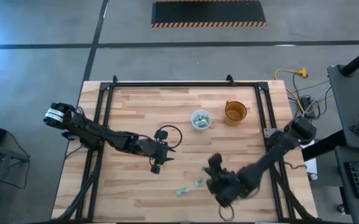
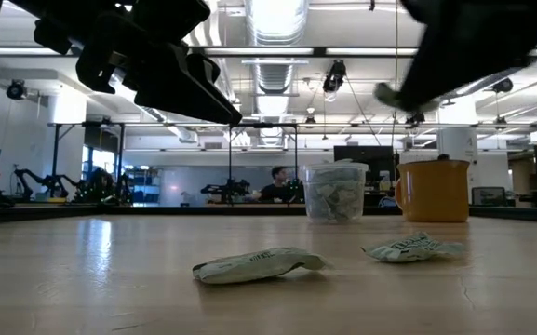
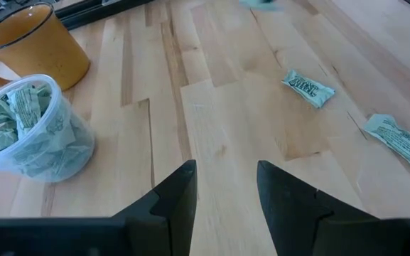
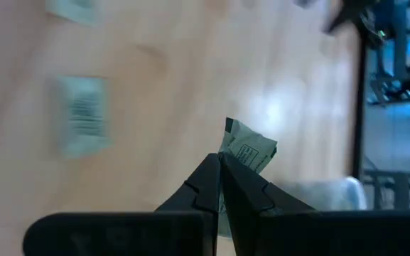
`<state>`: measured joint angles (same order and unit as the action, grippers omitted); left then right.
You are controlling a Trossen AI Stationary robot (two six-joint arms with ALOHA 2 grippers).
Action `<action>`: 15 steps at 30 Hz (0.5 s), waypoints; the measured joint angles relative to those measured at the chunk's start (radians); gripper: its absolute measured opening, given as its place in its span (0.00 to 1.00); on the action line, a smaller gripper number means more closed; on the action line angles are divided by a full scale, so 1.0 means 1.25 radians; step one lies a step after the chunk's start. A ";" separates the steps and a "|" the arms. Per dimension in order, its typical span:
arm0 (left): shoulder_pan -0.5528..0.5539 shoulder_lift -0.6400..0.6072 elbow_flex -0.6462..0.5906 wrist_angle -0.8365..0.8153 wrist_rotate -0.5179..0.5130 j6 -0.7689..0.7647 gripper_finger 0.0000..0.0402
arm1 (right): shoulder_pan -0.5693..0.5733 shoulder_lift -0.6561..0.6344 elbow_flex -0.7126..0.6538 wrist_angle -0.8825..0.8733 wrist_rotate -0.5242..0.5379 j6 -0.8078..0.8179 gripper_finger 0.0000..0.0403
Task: Pick and place Stevia / Truvia into bins
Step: Put the bottom right green stevia packet into the transparent bin
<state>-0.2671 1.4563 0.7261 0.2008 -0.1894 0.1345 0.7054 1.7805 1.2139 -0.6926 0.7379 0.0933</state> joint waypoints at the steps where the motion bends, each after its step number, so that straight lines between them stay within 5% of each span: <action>1: 0.000 0.000 0.000 0.000 0.000 0.000 0.33 | -0.023 -0.010 -0.003 0.000 0.002 -0.014 0.02; 11: 0.000 0.000 0.000 0.001 0.000 0.000 0.33 | -0.266 -0.162 -0.071 0.065 0.015 -0.148 0.02; 15: 0.000 0.000 0.000 0.008 0.000 0.001 0.33 | -0.367 -0.235 -0.133 0.179 -0.085 -0.221 0.02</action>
<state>-0.2668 1.4563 0.7258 0.2102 -0.1898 0.1359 0.2465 1.4861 1.0477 -0.4693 0.6312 -0.1834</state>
